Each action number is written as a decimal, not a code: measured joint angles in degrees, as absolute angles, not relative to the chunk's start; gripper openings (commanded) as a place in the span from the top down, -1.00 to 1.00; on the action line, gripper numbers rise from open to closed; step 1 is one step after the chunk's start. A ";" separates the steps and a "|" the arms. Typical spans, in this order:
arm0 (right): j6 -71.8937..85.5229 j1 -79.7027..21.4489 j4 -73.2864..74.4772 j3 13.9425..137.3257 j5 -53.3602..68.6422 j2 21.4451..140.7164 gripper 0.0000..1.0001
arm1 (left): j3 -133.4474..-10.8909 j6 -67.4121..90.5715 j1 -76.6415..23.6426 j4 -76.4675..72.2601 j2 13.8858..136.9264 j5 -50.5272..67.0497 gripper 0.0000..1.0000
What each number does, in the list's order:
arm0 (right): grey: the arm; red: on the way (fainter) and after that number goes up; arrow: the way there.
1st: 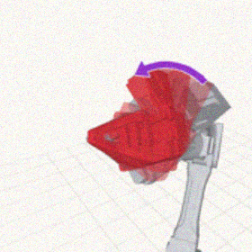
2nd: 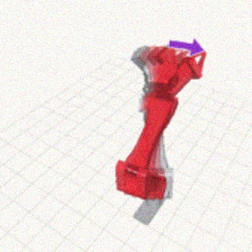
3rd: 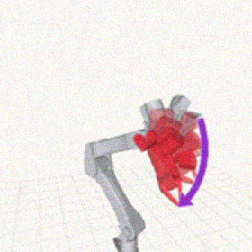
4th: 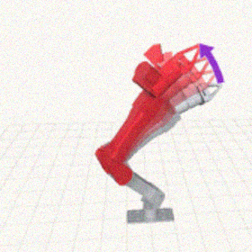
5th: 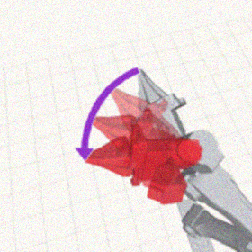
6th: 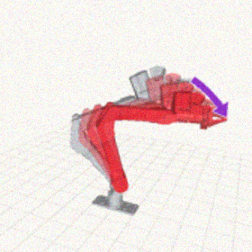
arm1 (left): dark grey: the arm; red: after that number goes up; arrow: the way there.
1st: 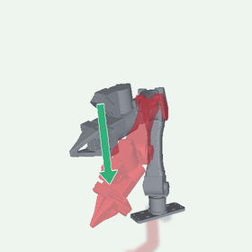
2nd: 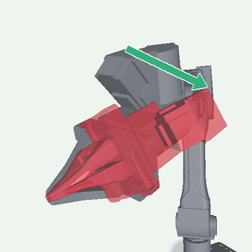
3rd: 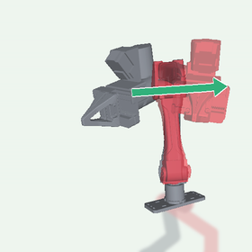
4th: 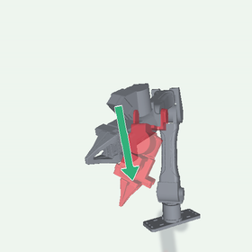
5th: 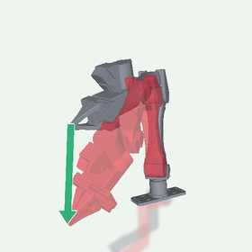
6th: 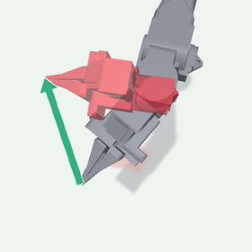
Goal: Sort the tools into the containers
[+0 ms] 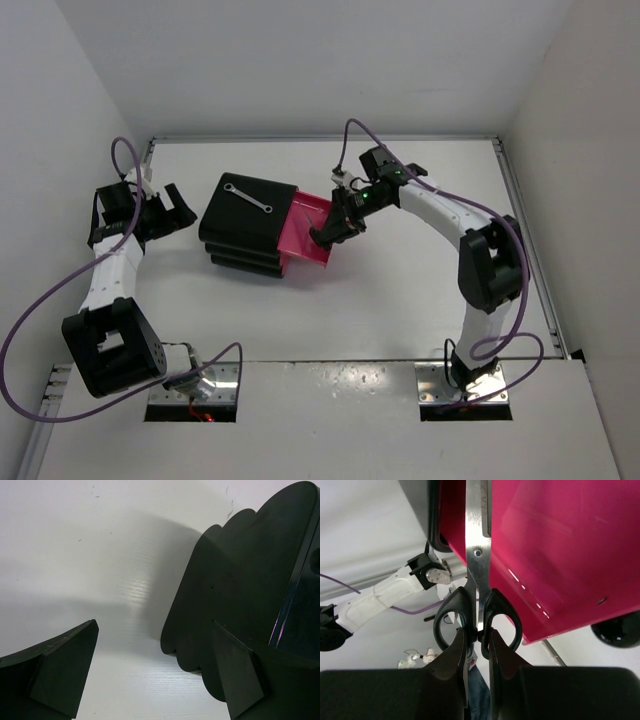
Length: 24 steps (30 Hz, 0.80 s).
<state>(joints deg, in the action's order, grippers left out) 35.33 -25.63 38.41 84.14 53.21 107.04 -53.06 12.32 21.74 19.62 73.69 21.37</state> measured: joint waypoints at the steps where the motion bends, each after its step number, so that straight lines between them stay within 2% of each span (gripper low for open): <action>1: 35.53 -25.63 38.37 84.27 53.21 107.50 1.00 | -53.06 12.32 21.74 19.62 73.69 21.37 -1.00; 7: 36.03 -25.69 38.09 85.56 53.10 109.45 1.00 | -53.04 12.32 21.74 19.59 73.69 21.37 -1.00; 9: 36.03 -25.69 38.06 86.56 52.80 110.13 0.88 | -52.93 12.32 21.74 19.62 73.69 21.37 -1.00; 12: 35.38 -25.82 38.35 88.42 51.68 111.00 0.85 | -52.64 12.34 21.74 19.59 73.69 21.37 -1.00; 24: 25.34 -28.49 44.21 97.21 39.27 114.28 0.83 | -52.58 12.32 21.74 19.59 73.69 21.34 -1.00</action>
<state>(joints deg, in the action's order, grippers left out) 25.34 -28.49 44.21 97.21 39.27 114.28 -52.58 12.32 21.74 19.59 73.69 21.34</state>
